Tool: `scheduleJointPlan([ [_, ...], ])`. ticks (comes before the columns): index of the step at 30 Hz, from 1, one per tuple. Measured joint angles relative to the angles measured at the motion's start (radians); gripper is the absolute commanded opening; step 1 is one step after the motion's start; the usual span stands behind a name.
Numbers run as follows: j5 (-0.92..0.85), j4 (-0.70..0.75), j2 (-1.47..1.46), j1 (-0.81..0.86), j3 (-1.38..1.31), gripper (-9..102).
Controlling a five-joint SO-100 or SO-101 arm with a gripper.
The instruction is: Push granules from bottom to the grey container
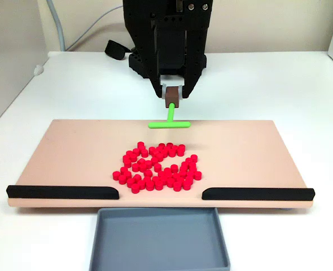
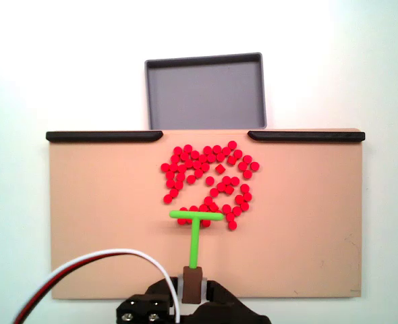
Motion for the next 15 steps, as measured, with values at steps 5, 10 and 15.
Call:
scheduleJointPlan([
  [5,0.000,0.000,0.000,0.000,0.000,0],
  [10,-0.002,0.000,0.000,0.000,0.000,0],
  [15,-0.009,0.000,0.000,0.000,0.000,0],
])
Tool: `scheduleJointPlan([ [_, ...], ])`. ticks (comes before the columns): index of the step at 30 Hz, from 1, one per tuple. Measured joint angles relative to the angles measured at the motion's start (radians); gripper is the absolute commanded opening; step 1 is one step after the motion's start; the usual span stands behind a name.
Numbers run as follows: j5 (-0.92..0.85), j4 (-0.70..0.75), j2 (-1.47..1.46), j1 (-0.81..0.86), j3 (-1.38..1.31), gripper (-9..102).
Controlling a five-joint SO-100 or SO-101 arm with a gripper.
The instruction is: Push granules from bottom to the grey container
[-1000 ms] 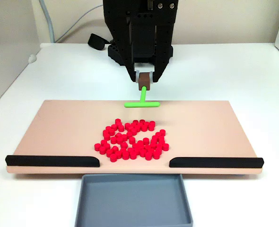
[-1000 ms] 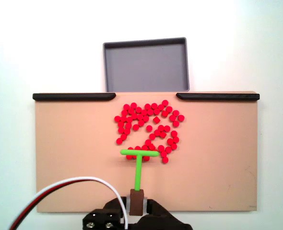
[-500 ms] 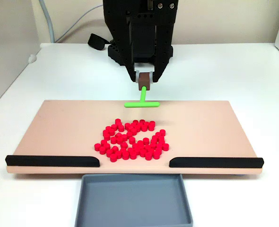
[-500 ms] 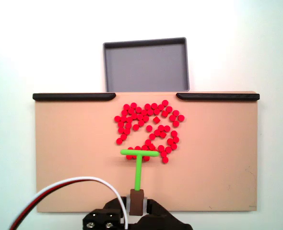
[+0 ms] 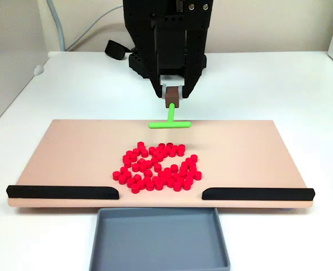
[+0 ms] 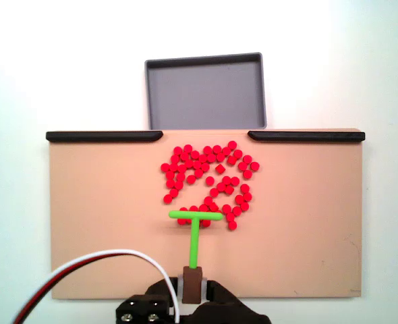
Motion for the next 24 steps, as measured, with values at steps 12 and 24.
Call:
scheduleJointPlan([
  [12,0.000,0.003,0.008,0.000,0.003,0],
  [24,-0.043,0.003,0.169,0.029,0.178,0],
])
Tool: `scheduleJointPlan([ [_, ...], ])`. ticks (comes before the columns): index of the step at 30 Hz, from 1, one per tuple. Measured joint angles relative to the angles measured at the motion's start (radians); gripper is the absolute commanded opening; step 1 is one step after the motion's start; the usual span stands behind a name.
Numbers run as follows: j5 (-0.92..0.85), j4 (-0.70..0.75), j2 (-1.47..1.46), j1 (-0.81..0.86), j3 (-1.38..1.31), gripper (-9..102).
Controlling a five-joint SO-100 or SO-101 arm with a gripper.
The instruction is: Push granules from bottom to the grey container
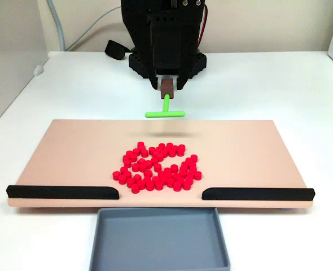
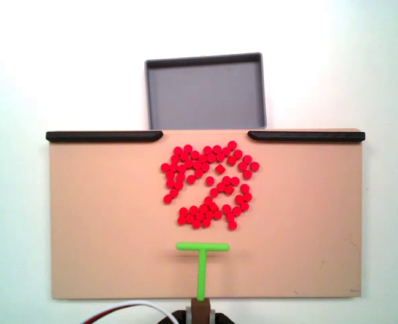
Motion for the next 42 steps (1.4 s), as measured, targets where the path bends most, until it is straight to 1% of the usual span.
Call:
scheduleJointPlan([
  [7,-0.046,-0.008,0.061,0.009,0.083,0],
  [16,-0.060,-0.081,0.098,0.023,0.146,0],
  [23,-0.075,-0.138,0.066,0.025,0.183,0],
  [29,-0.083,-0.146,0.043,0.025,0.190,0],
  [42,-0.092,-0.222,-0.014,0.032,0.196,0],
])
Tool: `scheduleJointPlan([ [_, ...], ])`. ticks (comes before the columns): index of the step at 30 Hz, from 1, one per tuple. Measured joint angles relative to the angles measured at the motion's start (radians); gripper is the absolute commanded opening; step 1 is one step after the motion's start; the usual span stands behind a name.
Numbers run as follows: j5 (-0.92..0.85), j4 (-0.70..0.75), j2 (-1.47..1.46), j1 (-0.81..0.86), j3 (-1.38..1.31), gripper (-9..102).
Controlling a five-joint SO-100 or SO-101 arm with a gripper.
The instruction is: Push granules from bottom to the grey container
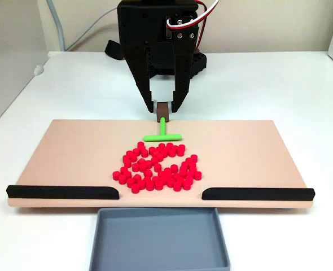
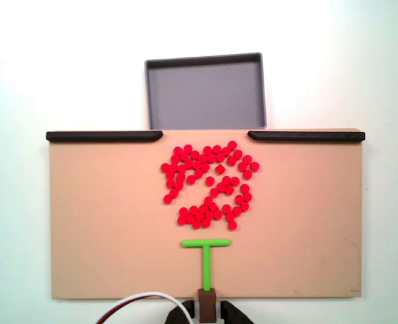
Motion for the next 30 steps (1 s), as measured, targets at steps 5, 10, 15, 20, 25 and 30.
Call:
scheduleJointPlan([
  [5,-0.011,-0.017,-0.014,0.002,0.000,0],
  [10,-0.011,-0.017,-0.023,0.005,-0.002,0],
  [15,-0.011,-0.017,-0.023,0.005,-0.002,0],
  [20,-0.011,-0.017,-0.041,0.005,-0.017,0],
  [25,-0.008,-0.017,-0.063,0.005,-0.037,0],
  [30,0.002,-0.017,-0.083,0.005,-0.057,0],
])
